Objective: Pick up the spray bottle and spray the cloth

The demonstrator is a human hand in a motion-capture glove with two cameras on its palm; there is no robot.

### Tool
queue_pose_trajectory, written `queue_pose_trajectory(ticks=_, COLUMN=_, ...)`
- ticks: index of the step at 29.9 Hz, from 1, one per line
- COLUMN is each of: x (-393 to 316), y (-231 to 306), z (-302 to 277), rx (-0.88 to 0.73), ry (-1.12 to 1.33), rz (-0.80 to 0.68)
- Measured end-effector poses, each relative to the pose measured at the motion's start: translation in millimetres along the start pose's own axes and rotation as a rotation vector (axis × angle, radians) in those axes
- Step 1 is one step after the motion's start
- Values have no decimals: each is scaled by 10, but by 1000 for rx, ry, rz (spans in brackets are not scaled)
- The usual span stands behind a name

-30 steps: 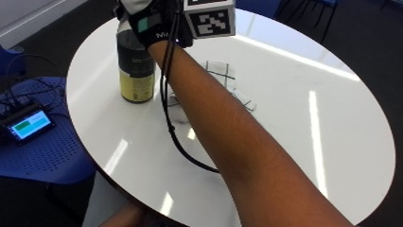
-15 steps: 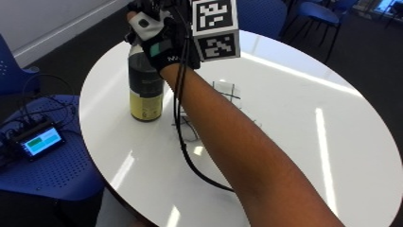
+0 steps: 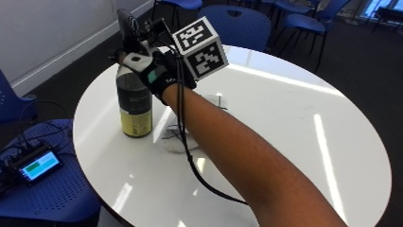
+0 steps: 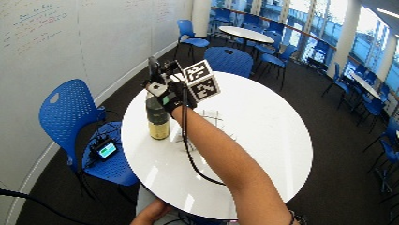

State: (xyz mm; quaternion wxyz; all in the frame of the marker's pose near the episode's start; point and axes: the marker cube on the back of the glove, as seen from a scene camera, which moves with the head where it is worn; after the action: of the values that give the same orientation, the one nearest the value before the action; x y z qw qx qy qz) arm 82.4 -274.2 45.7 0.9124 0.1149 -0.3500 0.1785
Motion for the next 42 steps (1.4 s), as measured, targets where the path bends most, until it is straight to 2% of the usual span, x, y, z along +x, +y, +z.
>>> queue_pose_trajectory(ticks=6, x=-57, y=-18, z=-72, rx=-109, ry=89, rz=-11)
queue_pose_trajectory(ticks=13, x=-381, y=-99, z=-387, rx=-91, ry=148, rz=-62)
queue_pose_trajectory(ticks=19, x=-794, y=-56, z=-651, rx=-114, ry=306, rz=-86)
queue_pose_trajectory(ticks=26, x=-1056, y=166, z=-650, rx=-163, ry=493, rz=-152)
queue_pose_trajectory(ticks=33, x=-945, y=542, z=-701, rx=-143, ry=736, rz=-274)
queue_pose_trajectory(ticks=42, x=-827, y=1004, z=-732, rx=-159, ry=889, rz=-374)
